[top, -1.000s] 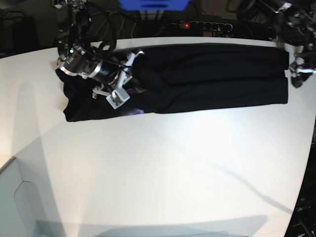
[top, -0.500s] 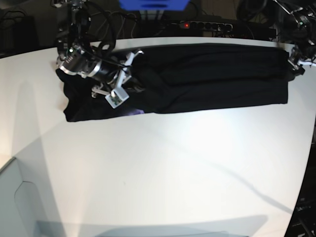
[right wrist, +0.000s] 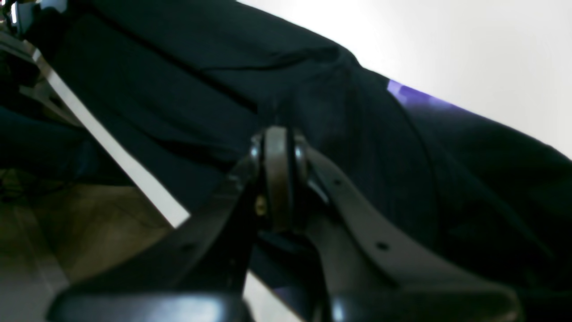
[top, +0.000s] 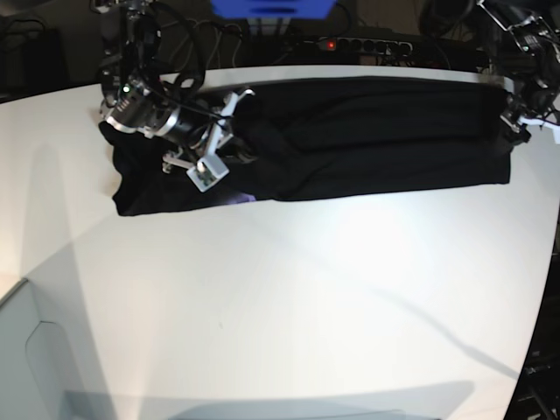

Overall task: Fold the T-shirt properly
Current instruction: 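Open the left gripper and raise it off the shirt end, then grasp the shirt end with the left gripper and fold it toward the right gripper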

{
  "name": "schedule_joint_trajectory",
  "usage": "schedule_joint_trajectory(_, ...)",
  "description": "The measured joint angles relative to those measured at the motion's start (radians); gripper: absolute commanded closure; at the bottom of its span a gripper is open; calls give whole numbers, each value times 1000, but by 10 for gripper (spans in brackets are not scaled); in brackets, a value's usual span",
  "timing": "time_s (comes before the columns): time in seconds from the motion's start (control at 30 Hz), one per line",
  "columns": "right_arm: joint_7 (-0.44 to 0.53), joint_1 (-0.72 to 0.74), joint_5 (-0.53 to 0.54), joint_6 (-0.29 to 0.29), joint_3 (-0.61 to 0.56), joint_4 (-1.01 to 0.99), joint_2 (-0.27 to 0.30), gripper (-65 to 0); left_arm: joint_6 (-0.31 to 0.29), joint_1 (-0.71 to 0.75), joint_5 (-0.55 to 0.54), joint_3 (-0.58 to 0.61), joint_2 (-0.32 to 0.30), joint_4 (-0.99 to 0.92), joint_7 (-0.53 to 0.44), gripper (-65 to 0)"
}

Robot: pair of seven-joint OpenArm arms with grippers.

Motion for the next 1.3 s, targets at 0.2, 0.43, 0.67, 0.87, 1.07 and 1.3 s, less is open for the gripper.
schedule_joint_trajectory(0.2, 0, 1, 0, 0, 0, 0, 0, 0, -4, 0, -9, 79, -3, 5, -27, -544)
schedule_joint_trajectory(0.43, 0, 2, 0, 0, 0, 0, 0, 0, -7, 0, -14, 81, -1, 5, -29, -544)
schedule_joint_trajectory(0.67, 0, 3, 0, 0, 0, 0, -5, 0, -9, 13, -19, 82, -1, 7, -31, -543)
schedule_joint_trajectory(0.87, 0, 4, 0, 0, 0, 0, -6, 0, -14, 19, -26, 83, -1, 8, -28, -512)
schedule_joint_trajectory(1.07, 0, 6, 0, 0, 0, -1, -5, 0, -10, 28, 3, 85, 5, 3, -11, -194)
schedule_joint_trajectory(1.3, -5, 20, 0, 0, 71, -1, -2, 0, -6, 27, 12, 85, 11, 7, 16, -2)
